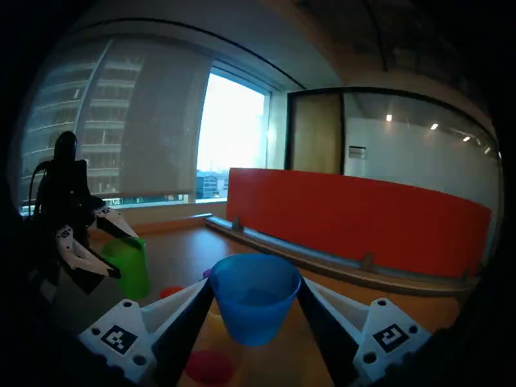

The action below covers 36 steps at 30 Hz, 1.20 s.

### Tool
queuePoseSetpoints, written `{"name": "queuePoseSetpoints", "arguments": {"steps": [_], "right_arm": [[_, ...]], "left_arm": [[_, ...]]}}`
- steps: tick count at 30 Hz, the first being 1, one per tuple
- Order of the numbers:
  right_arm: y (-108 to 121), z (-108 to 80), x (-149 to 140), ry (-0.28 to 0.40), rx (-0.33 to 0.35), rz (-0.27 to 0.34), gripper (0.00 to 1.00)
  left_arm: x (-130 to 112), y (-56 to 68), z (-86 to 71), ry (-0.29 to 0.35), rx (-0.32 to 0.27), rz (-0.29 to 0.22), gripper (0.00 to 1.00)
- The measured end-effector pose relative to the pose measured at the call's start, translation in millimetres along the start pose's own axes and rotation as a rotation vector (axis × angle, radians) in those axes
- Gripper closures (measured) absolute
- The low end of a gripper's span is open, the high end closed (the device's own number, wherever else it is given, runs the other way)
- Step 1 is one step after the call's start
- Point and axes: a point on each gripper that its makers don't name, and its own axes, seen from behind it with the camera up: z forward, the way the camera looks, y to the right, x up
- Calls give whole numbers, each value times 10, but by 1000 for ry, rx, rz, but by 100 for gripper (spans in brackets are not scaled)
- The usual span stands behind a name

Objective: Pour water

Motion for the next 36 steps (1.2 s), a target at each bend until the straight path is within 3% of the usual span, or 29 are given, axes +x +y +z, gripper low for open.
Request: {"name": "queuePoseSetpoints", "arguments": {"steps": [11, 18, 36], "right_arm": [[-3, -49, 113, 63, -9, 33, 9], [28, -56, 111, 63, -14, 35, 8], [24, -37, 115, 51, -3, 20, 9]], "left_arm": [[133, 29, 56, 65, 0, -44, 11], [223, 48, 61, 104, -2, -41, 11], [210, 75, 50, 103, -11, -19, 11]]}}
